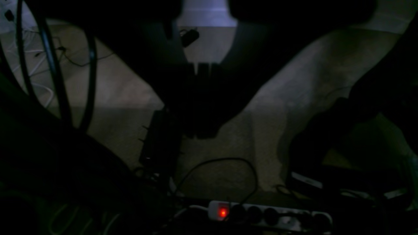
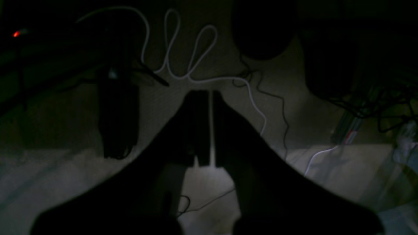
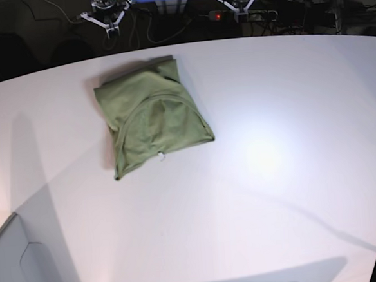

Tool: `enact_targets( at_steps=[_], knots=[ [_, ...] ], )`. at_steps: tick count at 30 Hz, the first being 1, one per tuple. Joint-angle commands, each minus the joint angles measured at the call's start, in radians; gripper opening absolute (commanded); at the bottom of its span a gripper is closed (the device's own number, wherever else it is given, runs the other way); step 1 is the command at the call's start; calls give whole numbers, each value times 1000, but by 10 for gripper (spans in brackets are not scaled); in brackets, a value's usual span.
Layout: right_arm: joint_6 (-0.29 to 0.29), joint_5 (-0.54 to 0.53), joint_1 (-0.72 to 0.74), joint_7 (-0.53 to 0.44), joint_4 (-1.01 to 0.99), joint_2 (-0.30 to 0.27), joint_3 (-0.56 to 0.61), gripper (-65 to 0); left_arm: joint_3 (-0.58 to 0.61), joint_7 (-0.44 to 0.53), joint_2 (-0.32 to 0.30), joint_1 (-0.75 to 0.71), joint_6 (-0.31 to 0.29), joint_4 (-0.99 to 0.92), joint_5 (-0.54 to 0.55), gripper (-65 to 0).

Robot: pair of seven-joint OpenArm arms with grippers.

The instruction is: Fold the T-shirt properly

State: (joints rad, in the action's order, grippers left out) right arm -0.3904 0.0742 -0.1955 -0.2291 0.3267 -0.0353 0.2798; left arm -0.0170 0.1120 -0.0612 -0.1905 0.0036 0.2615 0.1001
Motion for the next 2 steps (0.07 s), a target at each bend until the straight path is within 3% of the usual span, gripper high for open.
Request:
enact_targets(
  at_steps=[1,2],
  knots=[
    [5,-3,8,-11,-1,-4,0,-646,-2,5,-1,-8,3,2,5,-650],
    [15,-3,11,-11,-1,-2,0,-646,-2,5,5,-7,3,2,5,-650]
  ],
)
